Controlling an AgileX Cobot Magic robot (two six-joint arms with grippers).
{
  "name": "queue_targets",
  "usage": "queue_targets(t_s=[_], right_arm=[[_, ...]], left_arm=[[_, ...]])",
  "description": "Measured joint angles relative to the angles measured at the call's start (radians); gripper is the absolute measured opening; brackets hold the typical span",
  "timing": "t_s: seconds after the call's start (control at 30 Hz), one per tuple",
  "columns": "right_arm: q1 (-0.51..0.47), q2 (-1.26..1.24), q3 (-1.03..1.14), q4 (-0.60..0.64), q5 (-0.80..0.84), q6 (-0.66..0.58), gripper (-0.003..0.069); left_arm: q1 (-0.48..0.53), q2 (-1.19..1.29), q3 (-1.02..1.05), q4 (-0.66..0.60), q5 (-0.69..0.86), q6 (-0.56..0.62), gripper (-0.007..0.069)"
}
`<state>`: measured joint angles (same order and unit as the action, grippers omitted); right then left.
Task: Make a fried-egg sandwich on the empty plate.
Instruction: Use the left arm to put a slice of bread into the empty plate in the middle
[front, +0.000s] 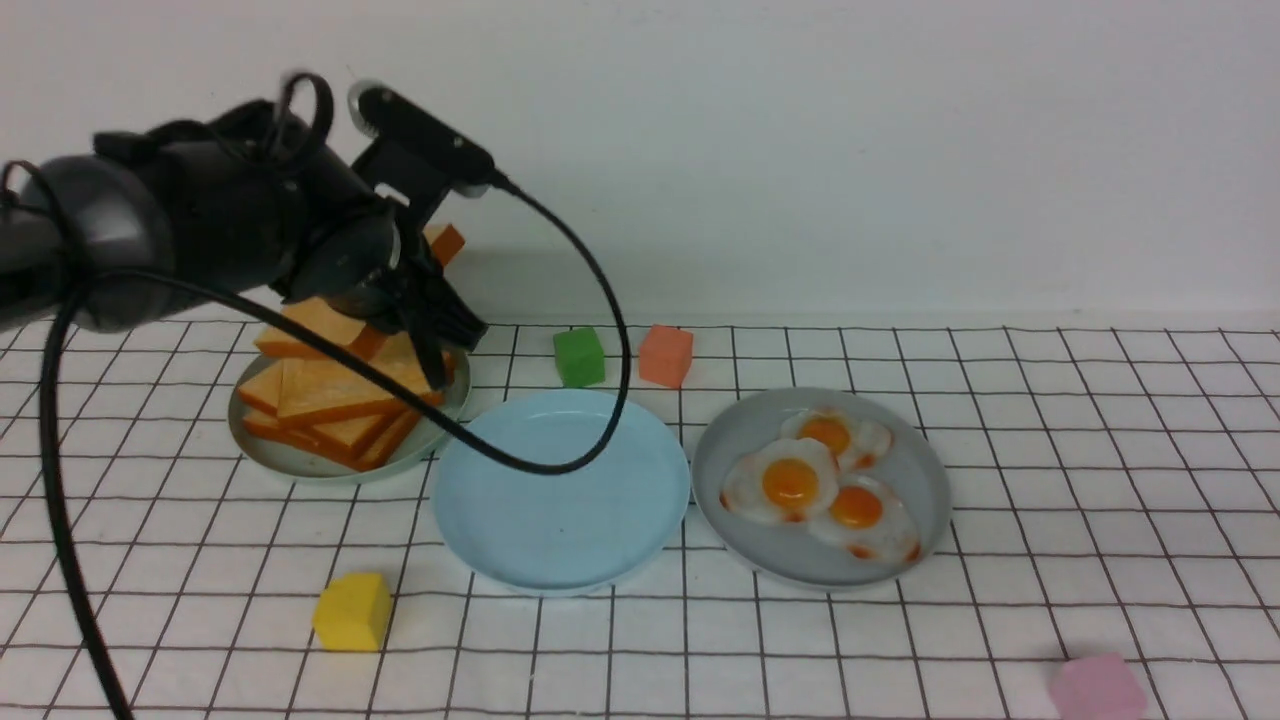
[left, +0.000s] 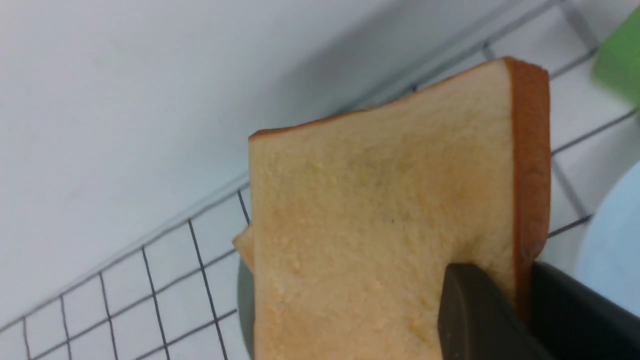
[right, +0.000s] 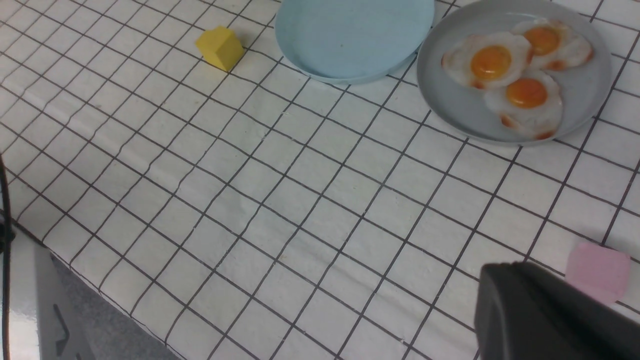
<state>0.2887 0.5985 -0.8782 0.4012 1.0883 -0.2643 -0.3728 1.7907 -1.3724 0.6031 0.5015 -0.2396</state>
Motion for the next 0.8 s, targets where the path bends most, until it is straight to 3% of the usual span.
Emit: queue_targets(t_s=[0.37, 0.8], right_arm=[[0.000, -0.074, 0.000, -0.037, 0.001, 0.000, 0.0014], [0.000, -0.162, 0.000, -0.012, 0.075, 0.000, 0.0020]], left_arm=[[-0.301, -0.032, 0.000, -0.128, 0.093, 0.000, 0.0108], [-0.328, 0.132, 0.000, -0.095, 0.091, -0.011, 0.0110]])
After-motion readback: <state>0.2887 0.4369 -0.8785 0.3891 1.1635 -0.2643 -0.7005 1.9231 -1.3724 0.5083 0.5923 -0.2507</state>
